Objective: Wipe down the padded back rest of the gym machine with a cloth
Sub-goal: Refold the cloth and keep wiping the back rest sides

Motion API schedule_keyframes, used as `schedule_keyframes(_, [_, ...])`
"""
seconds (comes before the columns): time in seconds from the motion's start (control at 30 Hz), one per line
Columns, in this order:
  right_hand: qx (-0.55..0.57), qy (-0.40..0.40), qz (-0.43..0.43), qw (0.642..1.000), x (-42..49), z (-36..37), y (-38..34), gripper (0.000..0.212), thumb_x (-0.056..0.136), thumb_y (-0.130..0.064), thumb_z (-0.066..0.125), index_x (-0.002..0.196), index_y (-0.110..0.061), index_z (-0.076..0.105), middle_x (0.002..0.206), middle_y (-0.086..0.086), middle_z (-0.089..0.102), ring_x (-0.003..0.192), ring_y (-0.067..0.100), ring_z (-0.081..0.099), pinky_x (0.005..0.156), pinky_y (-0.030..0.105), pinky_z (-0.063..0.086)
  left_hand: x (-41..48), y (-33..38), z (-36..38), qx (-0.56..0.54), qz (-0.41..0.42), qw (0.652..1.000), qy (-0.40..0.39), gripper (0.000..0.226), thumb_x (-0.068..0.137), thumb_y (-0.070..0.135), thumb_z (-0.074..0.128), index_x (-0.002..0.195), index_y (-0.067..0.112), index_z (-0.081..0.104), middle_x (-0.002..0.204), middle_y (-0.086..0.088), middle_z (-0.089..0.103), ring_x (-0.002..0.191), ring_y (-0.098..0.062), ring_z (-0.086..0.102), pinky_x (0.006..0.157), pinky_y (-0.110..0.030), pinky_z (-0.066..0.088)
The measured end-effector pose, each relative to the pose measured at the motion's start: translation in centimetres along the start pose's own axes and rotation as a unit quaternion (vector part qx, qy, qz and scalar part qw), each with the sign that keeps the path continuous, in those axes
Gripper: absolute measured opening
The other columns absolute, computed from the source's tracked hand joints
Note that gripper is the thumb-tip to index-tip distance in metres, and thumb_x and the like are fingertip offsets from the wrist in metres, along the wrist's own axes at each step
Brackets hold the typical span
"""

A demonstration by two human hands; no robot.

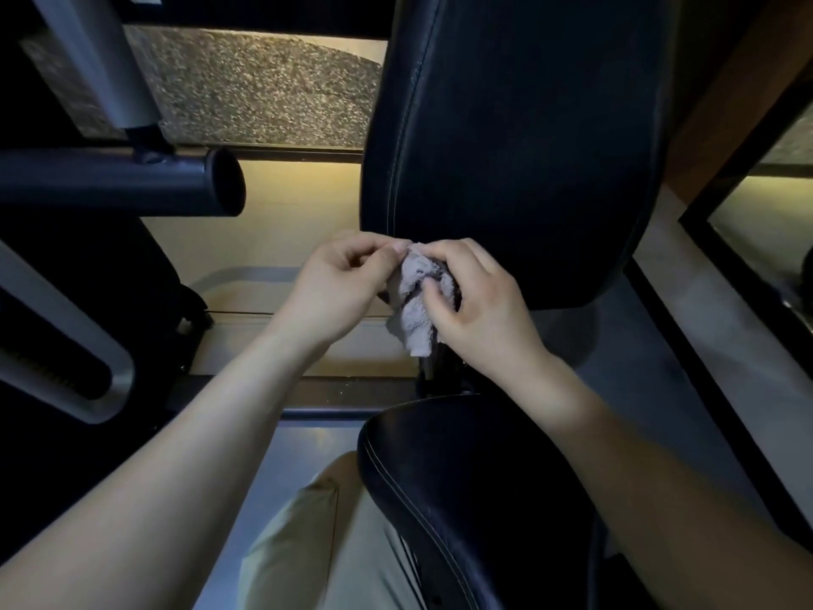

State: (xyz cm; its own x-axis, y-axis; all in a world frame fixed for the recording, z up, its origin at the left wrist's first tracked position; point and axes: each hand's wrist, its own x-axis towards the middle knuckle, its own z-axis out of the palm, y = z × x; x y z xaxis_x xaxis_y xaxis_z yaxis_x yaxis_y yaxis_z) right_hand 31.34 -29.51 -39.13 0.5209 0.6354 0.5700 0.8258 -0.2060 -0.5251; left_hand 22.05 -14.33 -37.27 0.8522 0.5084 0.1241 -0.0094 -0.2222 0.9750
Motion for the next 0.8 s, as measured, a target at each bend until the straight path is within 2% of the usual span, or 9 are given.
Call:
schedule_keyframes(0.1, [-0.021, 0.022, -0.008, 0.999, 1.8, -1.0, -0.1, 0.039, 0.095, -0.007, 0.058, 0.133, -0.015, 0.058, 0.118, -0.001, 0.059, 0.103, 0.010, 0.059, 0.086, 0.023, 0.049, 1.6, 0.0, -0.7, 0.132, 0.030, 0.985, 0.103, 0.022, 0.099, 0.025, 0.062, 0.119, 0.024, 0.070, 0.116, 0.003, 0.066, 0.098, -0.003, 0.062, 0.083, -0.006, 0.046])
schedule_keyframes(0.23, [-0.065, 0.084, -0.043, 0.993, 5.6, -2.1, -0.3, 0.038, 0.097, -0.006, 0.055, 0.134, -0.011, 0.060, 0.114, 0.006, 0.057, 0.092, 0.012, 0.059, 0.079, 0.030, 0.052, 3.6, 0.0, -1.6, 0.185, 0.064, 0.970, 0.145, 0.048, 0.094, 0.020, 0.065, 0.140, 0.022, 0.054, 0.132, 0.006, 0.048, 0.111, -0.009, 0.055, 0.093, -0.022, 0.046])
schedule_keyframes(0.33, [-0.100, 0.143, -0.059, 0.983, 9.2, -2.3, -0.6, 0.032, 0.099, -0.008, 0.054, 0.130, -0.007, 0.060, 0.115, 0.009, 0.052, 0.092, 0.011, 0.056, 0.077, 0.024, 0.051, 4.4, 0.1, -1.4, 0.212, 0.084, 0.968, 0.103, 0.065, 0.092, 0.015, 0.066, 0.152, 0.021, 0.040, 0.135, 0.008, 0.038, 0.116, -0.009, 0.048, 0.097, -0.025, 0.044])
schedule_keyframes(0.37, [-0.110, 0.148, -0.059, 0.981, 10.1, -2.0, -0.5, 0.029, 0.100, -0.011, 0.053, 0.128, -0.006, 0.059, 0.116, 0.008, 0.050, 0.093, 0.012, 0.055, 0.078, 0.027, 0.053, 4.5, -0.1, -1.3, 0.219, 0.086, 0.968, 0.083, 0.069, 0.092, 0.013, 0.067, 0.154, 0.020, 0.037, 0.135, 0.007, 0.037, 0.118, -0.009, 0.047, 0.101, -0.029, 0.045])
schedule_keyframes(0.43, [-0.153, 0.106, -0.059, 0.981, 10.8, -1.0, -0.2, 0.030, 0.103, -0.021, 0.052, 0.128, -0.004, 0.056, 0.119, 0.007, 0.046, 0.101, 0.017, 0.051, 0.081, 0.038, 0.056, 4.7, -0.4, -1.2, 0.230, 0.082, 0.968, 0.057, 0.072, 0.092, 0.009, 0.066, 0.156, 0.017, 0.034, 0.142, 0.001, 0.038, 0.123, -0.010, 0.045, 0.109, -0.030, 0.042])
schedule_keyframes(0.53, [-0.237, 0.042, -0.081, 0.967, 10.4, 0.0, 0.5, 0.048, 0.098, -0.027, 0.063, 0.137, -0.001, 0.051, 0.129, 0.015, 0.046, 0.114, 0.030, 0.049, 0.082, 0.042, 0.056, 4.8, -0.8, -1.2, 0.225, 0.092, 0.969, 0.053, 0.068, 0.093, 0.000, 0.057, 0.156, 0.013, 0.035, 0.145, -0.002, 0.040, 0.123, -0.009, 0.046, 0.115, -0.031, 0.038])
schedule_keyframes(0.63, [-0.234, 0.070, -0.090, 0.966, 11.6, -0.5, 0.3, 0.032, 0.094, -0.012, 0.064, 0.125, -0.006, 0.056, 0.117, 0.014, 0.049, 0.105, 0.029, 0.053, 0.075, 0.046, 0.055, 4.8, -1.0, -1.3, 0.208, 0.090, 0.973, 0.055, 0.067, 0.093, -0.002, 0.053, 0.156, 0.015, 0.037, 0.139, 0.006, 0.039, 0.121, -0.003, 0.045, 0.115, -0.033, 0.039])
schedule_keyframes(0.7, [-0.256, 0.072, -0.099, 0.959, 12.1, -0.1, 0.3, 0.028, 0.094, -0.005, 0.055, 0.121, -0.010, 0.058, 0.114, 0.012, 0.051, 0.102, 0.028, 0.053, 0.077, 0.043, 0.052, 4.8, -0.8, -1.2, 0.197, 0.083, 0.975, 0.060, 0.066, 0.093, -0.002, 0.052, 0.155, 0.016, 0.038, 0.140, 0.006, 0.041, 0.120, -0.001, 0.045, 0.114, -0.024, 0.036])
schedule_keyframes(0.8, [-0.257, 0.018, -0.161, 0.953, 10.7, 1.3, 0.8, 0.019, 0.102, -0.026, 0.048, 0.117, -0.020, 0.058, 0.117, 0.000, 0.054, 0.104, 0.020, 0.053, 0.080, 0.037, 0.047, 4.8, 0.0, -1.1, 0.185, 0.070, 0.978, 0.067, 0.061, 0.091, -0.003, 0.048, 0.149, 0.018, 0.046, 0.137, 0.005, 0.045, 0.113, 0.003, 0.044, 0.104, -0.013, 0.034])
